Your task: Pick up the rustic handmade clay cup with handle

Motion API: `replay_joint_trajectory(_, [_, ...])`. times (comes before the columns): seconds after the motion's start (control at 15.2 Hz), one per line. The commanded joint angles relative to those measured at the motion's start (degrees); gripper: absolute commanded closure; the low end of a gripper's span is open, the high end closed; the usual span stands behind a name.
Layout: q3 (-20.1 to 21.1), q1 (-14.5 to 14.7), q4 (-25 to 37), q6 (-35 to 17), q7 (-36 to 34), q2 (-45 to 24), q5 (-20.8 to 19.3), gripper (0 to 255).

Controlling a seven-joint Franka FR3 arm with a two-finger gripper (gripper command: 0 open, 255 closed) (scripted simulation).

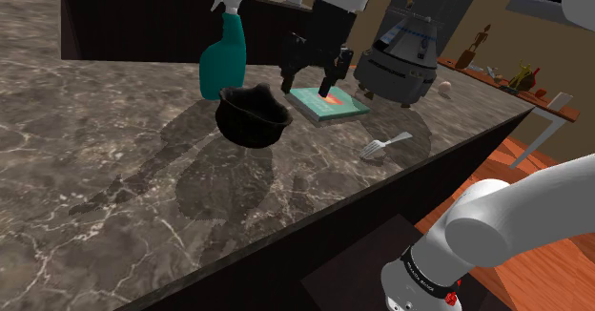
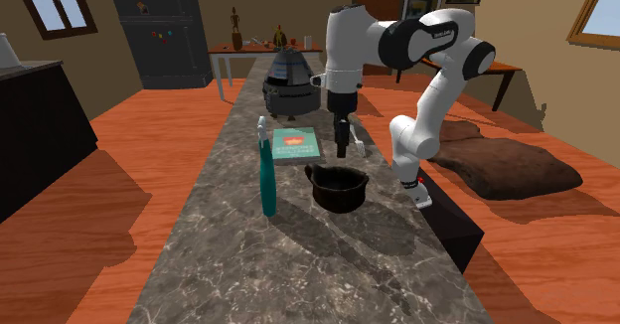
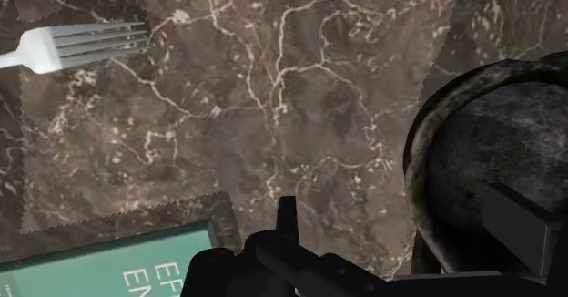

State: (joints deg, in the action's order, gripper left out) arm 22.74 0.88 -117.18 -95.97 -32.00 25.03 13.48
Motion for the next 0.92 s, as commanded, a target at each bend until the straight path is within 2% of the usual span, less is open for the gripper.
replay_joint_trajectory(0.0, [2.60, -0.13, 3.31, -1.02, -3.91, -3.97, -0.25, 0])
replay_joint_trajectory(0.07, [3.26, -0.16, 4.33, -1.19, -4.97, -5.09, -0.45, 0])
replay_joint_trajectory(0.66, [3.75, 0.19, -1.92, -6.91, -4.30, -4.56, 0.14, 0])
replay_joint_trajectory(0.73, [3.75, 0.19, -1.93, -6.92, -4.29, -4.55, 0.14, 255])
replay_joint_trajectory(0.86, [3.73, 0.19, -1.99, -6.97, -4.26, -4.54, 0.15, 255])
